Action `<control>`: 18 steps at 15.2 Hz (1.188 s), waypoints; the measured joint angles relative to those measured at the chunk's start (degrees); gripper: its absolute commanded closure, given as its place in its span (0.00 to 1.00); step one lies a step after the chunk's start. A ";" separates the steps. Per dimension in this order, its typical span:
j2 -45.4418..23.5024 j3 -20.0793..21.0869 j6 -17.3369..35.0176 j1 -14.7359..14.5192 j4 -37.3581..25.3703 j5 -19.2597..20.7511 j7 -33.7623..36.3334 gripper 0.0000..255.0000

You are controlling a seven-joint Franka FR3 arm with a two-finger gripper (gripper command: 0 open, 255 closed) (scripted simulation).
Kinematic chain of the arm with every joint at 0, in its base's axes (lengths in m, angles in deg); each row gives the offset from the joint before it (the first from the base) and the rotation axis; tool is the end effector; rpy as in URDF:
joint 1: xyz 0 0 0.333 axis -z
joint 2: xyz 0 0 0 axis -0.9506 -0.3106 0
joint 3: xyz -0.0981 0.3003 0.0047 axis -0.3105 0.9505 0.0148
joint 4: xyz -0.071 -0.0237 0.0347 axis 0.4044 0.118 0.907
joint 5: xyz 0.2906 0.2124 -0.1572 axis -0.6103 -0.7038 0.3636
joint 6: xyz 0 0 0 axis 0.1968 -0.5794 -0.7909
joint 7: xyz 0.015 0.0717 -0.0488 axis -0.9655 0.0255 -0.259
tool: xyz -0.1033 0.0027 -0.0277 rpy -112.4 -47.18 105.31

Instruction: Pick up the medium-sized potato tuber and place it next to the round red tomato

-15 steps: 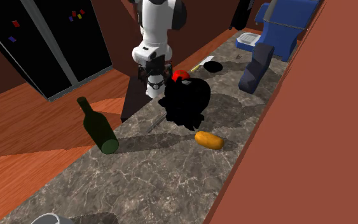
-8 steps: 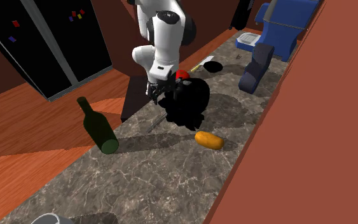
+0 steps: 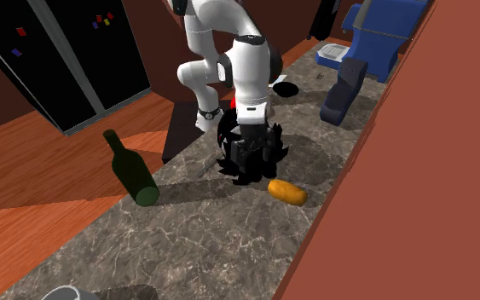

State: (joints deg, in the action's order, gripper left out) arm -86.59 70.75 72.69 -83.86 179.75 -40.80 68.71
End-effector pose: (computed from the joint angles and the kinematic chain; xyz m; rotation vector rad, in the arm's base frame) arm 0.5417 0.1713 0.4885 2.8924 0.9356 0.5017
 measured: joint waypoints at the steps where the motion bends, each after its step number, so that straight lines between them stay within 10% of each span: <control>1: -1.66 0.57 0.92 -0.56 -0.98 0.08 -0.61 0.00; 5: -8.41 2.16 -11.07 -2.14 -5.18 0.24 -4.19 0.00; 18: -24.49 5.59 -7.05 -6.09 -15.94 2.66 -10.44 0.00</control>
State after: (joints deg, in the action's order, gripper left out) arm -111.08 76.33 65.64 -89.95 163.81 -38.14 58.27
